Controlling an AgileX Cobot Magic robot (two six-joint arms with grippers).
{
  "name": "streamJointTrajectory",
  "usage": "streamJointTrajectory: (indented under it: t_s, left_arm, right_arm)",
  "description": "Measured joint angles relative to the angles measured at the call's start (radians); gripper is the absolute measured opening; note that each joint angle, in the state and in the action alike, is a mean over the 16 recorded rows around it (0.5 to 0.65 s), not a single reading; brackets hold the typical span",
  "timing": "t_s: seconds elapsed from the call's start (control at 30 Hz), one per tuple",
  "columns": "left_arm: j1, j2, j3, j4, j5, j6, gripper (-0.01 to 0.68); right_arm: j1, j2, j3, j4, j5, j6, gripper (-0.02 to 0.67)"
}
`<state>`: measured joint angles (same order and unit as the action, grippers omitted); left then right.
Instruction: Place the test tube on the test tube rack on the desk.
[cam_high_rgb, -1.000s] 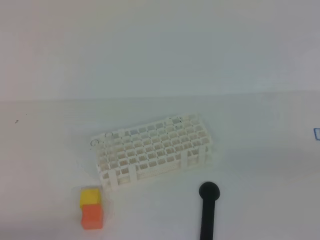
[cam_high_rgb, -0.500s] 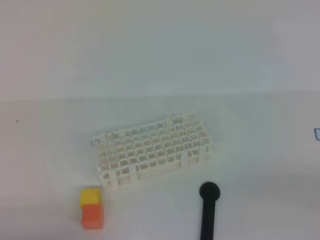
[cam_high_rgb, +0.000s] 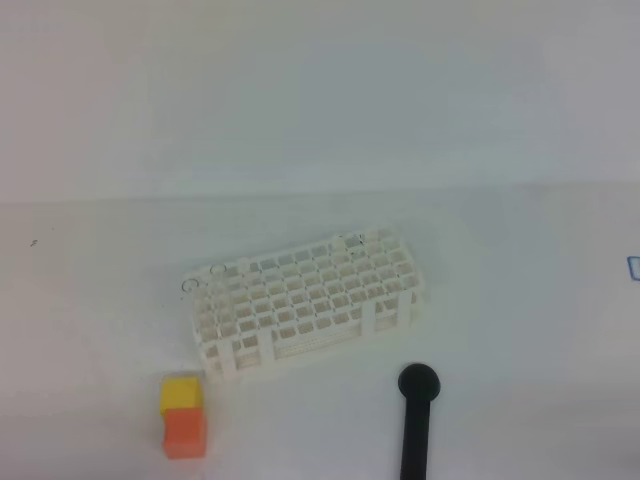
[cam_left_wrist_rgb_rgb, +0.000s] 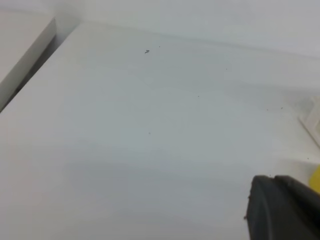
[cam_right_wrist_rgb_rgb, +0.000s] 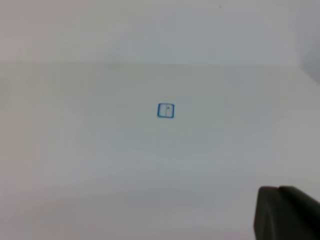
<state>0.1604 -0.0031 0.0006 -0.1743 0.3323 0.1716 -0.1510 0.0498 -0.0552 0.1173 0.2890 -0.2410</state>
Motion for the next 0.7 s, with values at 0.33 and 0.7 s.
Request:
streamJointTrajectory:
  t_s: [0.33,0.7]
  left_arm:
    - [0.000,0.000,0.000,0.006,0.002,-0.001,-0.001]
    - [0.000,0.000,0.000,0.007,0.003,-0.001,-0.001]
  right_arm:
    - [0.049,-0.052,0.063,-0.100,0.061,0.135,-0.001]
    - [0.112,-0.062,0.074,-0.140,0.077,0.143,-0.001]
